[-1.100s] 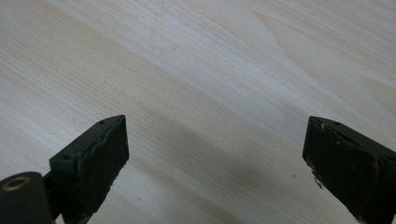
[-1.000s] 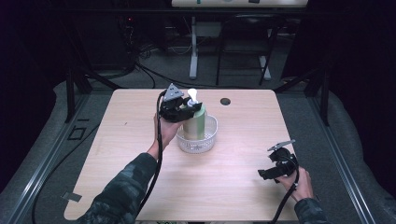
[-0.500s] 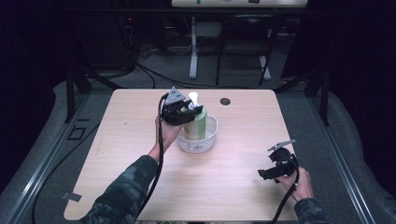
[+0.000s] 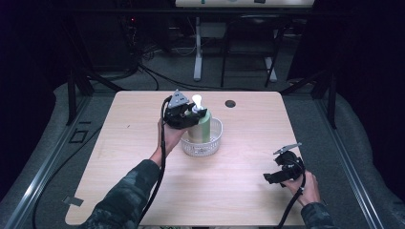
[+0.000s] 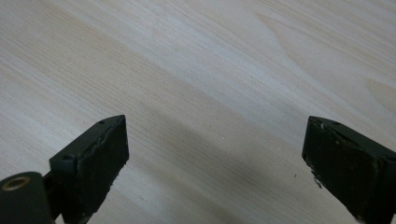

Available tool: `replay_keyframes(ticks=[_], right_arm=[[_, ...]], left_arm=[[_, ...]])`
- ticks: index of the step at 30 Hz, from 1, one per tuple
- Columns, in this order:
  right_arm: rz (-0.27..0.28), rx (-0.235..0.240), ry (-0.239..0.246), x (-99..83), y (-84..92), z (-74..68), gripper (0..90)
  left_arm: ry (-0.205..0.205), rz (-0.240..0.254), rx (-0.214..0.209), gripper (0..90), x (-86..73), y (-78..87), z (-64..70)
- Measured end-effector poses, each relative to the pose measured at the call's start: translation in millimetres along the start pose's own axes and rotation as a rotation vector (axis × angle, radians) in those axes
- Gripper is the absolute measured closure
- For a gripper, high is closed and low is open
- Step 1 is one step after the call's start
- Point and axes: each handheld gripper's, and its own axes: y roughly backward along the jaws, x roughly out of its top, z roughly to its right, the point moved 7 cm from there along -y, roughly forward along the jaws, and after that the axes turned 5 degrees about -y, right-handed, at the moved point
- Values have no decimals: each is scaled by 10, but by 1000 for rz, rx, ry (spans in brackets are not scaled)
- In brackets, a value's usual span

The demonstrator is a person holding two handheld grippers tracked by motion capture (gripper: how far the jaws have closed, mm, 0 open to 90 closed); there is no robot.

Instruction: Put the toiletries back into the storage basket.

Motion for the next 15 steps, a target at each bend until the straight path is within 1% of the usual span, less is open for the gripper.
replay_keyframes(ticks=[3, 4, 6, 7, 8, 9, 10, 11, 12, 15], right_arm=[[0, 4, -4, -1, -1, -3, 67], [0, 3, -2, -1, -1, -1, 67], [0, 1, -1, -2, -1, 3, 67], [0, 1, -1, -2, -1, 3, 67], [1, 8, -5, -1, -2, -5, 67], [1, 3, -2, -1, -3, 2, 67], [0, 3, -3, -1, -5, 0, 67], [0, 3, -3, -1, -5, 0, 67], [-2, 3, -1, -1, -6, 0, 67], [-3, 0, 1, -2, -7, 1, 67]], left_arm=[[0, -1, 2, 541, 3, -4, 0], [8, -6, 2, 494, 2, 1, -14], [15, -10, 6, 446, -4, 20, -40], [15, -10, 6, 404, -4, 20, -40], [22, -10, 5, 404, -4, 29, -50], [19, -18, 8, 365, -7, 46, -62], [23, -17, 9, 301, -4, 60, -71], [30, -19, 9, 301, 0, 76, -79], [38, -29, 6, 237, 5, 104, -89], [34, -42, 2, 165, 12, 133, -91]])
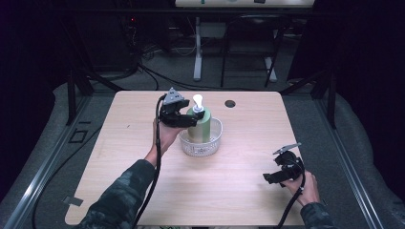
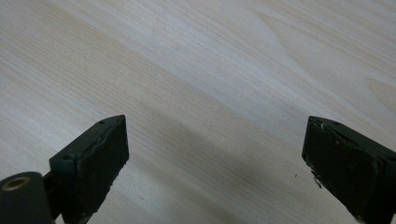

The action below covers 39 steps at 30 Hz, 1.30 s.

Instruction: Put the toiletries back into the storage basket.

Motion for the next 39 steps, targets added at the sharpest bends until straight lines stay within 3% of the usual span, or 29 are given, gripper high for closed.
replay_keyframes(ticks=[15, 24, 32, 35, 39], right_arm=[[-2, 0, 1, -3, -3, 0, 68], [-4, -2, 0, 0, -3, -8, 69], [-7, -2, 0, -2, -7, -9, 69], [-7, -5, 2, -3, -6, -9, 69], [-7, -5, 3, -4, -5, -10, 69]], left_arm=[[-27, -70, -33, 41, -31, 323, 73], [-11, -115, -29, 0, -315, 616, 54], [16, -149, -14, 0, -605, 746, 27], [24, -186, -9, 0, -774, 775, 5], [35, -194, -4, 0, -848, 817, -19]])
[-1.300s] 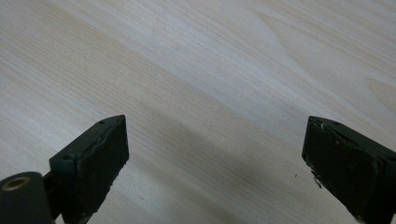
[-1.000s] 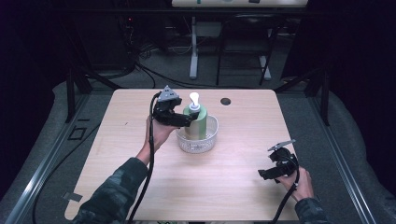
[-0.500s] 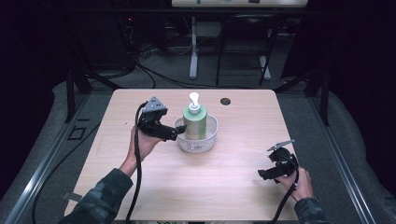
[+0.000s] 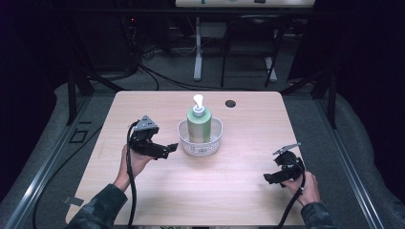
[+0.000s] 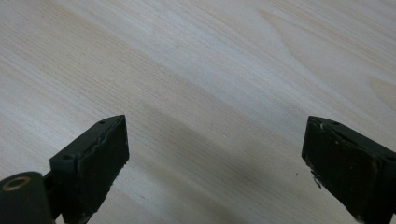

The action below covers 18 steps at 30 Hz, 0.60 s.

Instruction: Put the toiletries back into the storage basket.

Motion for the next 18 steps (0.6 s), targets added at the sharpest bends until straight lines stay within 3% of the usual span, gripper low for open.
replay_keyframes(ticks=[7, 18], right_arm=[[-6, -1, 3, -11, -10, 2, 69], [-9, 1, 2, -14, -16, 5, 69]], left_arm=[[17, -35, 12, 0, -182, -12, -53], [40, -36, 6, 0, -234, -39, -90]])
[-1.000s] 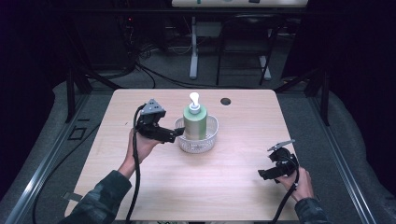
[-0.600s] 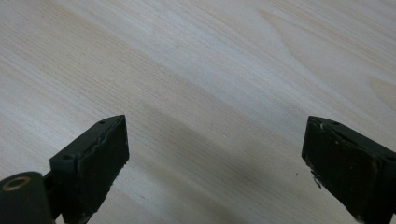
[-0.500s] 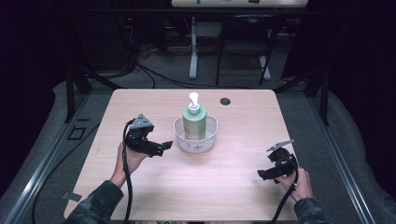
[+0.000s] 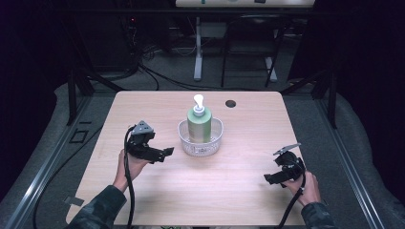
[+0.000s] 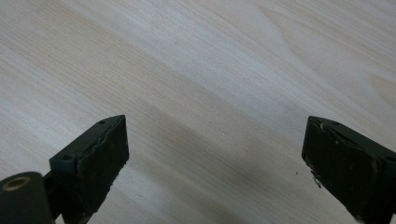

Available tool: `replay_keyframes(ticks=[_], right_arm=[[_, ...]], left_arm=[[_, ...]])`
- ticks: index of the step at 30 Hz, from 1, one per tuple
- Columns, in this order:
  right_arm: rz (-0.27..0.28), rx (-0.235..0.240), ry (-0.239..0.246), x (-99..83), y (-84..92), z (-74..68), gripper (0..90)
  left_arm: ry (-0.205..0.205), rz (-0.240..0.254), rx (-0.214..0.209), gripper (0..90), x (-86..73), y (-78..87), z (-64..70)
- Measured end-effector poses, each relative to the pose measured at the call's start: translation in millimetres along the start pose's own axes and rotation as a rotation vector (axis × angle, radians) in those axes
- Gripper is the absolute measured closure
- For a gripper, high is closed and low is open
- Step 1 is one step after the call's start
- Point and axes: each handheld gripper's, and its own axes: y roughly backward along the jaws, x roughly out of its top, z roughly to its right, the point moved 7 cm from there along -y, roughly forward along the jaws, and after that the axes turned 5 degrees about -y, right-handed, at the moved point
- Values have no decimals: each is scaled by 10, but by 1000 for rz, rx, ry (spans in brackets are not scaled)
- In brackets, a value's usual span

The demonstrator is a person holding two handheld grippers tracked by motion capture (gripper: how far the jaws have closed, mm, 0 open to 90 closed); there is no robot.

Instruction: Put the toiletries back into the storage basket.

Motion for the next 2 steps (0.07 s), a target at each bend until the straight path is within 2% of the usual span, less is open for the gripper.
replay_keyframes(ticks=[2], right_arm=[[-1, 0, -2, -1, -1, 0, 69]], left_arm=[[1, -1, -6, 0, -2, -7, -1]])
